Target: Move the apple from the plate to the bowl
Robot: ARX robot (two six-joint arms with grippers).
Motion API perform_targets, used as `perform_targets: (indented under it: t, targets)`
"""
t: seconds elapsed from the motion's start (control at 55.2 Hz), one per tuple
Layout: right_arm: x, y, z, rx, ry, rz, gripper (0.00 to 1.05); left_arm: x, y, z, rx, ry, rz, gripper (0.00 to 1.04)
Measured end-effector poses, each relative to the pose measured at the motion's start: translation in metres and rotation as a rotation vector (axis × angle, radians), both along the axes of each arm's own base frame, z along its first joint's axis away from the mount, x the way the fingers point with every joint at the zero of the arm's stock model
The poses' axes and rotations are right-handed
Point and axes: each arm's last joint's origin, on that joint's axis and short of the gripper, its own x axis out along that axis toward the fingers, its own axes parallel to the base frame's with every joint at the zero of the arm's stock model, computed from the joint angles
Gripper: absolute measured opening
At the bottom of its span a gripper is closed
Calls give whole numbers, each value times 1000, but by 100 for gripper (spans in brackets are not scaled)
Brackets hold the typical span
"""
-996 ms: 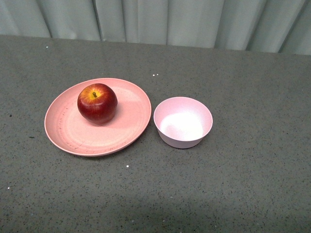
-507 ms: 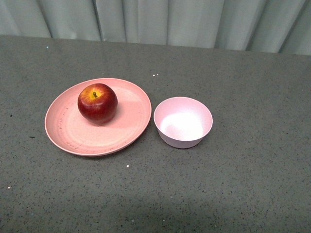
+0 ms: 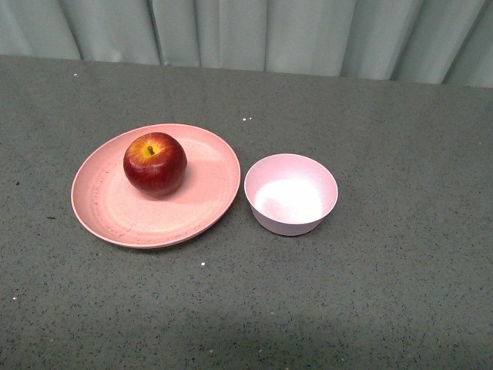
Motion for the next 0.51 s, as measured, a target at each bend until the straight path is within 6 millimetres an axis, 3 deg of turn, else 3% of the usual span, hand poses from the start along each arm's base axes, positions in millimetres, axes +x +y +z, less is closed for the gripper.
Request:
perform_targets:
  t: [0.072,0.181,0.253,0.507]
  targets:
    - [0,0,0,3,0,0,97,0,0,0,0,0,0,98]
    - [0,0,0,3,0,0,95,3,1,-8,-27,130,205,98]
    - [0,0,0,3,0,-2,95,6,3,-12,-41,172,251,98]
    - [0,0,0,3,0,-1,95,43,-4,-2,-79,144,120,98]
